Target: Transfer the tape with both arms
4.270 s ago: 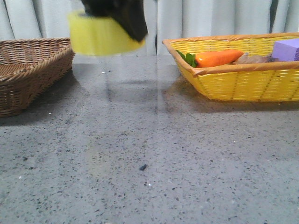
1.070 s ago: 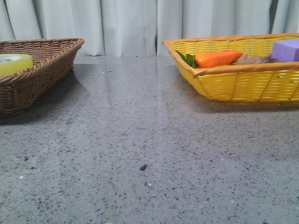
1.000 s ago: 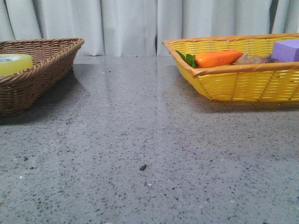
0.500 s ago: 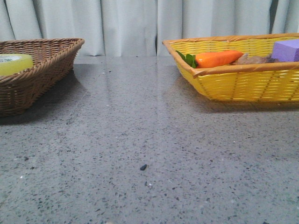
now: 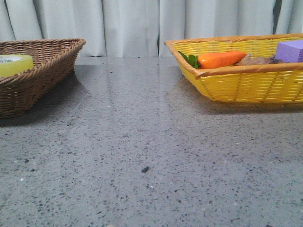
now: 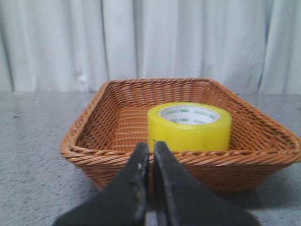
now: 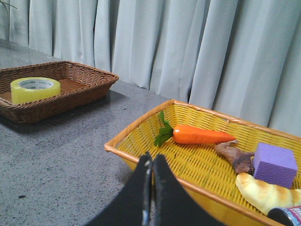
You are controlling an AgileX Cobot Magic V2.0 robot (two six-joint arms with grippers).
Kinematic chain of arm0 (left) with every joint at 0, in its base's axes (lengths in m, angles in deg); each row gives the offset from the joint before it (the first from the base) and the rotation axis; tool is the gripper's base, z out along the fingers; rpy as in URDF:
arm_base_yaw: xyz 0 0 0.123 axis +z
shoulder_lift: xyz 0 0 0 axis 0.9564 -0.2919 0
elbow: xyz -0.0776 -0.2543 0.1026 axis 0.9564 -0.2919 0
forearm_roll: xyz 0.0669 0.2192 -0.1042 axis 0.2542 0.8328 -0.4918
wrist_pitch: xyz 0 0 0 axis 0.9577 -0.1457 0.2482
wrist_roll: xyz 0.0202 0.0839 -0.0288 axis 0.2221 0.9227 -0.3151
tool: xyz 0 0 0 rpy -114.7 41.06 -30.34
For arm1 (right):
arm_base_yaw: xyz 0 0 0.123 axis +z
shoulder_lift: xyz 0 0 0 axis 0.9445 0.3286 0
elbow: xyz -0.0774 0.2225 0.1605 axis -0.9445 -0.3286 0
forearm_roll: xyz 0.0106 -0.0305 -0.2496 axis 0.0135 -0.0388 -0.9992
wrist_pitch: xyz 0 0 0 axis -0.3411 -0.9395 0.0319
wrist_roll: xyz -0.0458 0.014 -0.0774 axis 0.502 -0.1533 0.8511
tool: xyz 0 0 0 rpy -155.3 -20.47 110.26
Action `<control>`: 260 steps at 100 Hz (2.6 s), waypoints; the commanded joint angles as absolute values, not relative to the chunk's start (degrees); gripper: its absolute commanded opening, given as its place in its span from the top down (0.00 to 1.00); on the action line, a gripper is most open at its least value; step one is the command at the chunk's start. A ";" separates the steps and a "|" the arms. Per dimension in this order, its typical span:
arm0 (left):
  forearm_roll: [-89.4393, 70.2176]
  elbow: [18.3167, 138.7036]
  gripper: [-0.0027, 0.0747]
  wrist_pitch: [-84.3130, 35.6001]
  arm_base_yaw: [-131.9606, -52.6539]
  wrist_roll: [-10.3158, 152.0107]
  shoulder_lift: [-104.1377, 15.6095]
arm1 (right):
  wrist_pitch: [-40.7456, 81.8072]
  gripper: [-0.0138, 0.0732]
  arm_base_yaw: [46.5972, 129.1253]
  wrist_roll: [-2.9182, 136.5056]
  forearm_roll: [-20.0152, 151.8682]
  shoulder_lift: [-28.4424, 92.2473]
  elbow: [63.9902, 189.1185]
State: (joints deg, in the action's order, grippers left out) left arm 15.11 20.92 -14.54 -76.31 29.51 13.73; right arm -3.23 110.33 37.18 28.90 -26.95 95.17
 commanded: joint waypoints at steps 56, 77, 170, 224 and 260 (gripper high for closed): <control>15.20 20.43 0.99 -27.18 -74.90 28.82 15.37 | 1.08 0.93 110.13 37.23 27.18 -26.13 96.38; 15.20 20.43 0.99 -27.18 -74.90 28.82 15.37 | 1.08 0.93 110.13 37.23 27.18 -26.13 96.38; 15.20 20.43 0.99 -27.18 -74.90 28.82 15.37 | 45.08 0.93 74.12 35.64 42.37 -26.01 73.34; 15.20 20.43 0.99 -27.18 -74.90 28.82 15.37 | 23.31 0.93 62.80 36.86 45.90 -28.21 64.29; 15.20 20.43 0.99 -27.18 -74.90 28.82 15.37 | 15.09 0.93 62.80 37.35 45.90 -28.21 64.29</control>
State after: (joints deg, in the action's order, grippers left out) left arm 15.22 20.92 -30.37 -74.95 29.39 13.73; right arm 14.20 63.08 36.70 45.89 -27.16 65.57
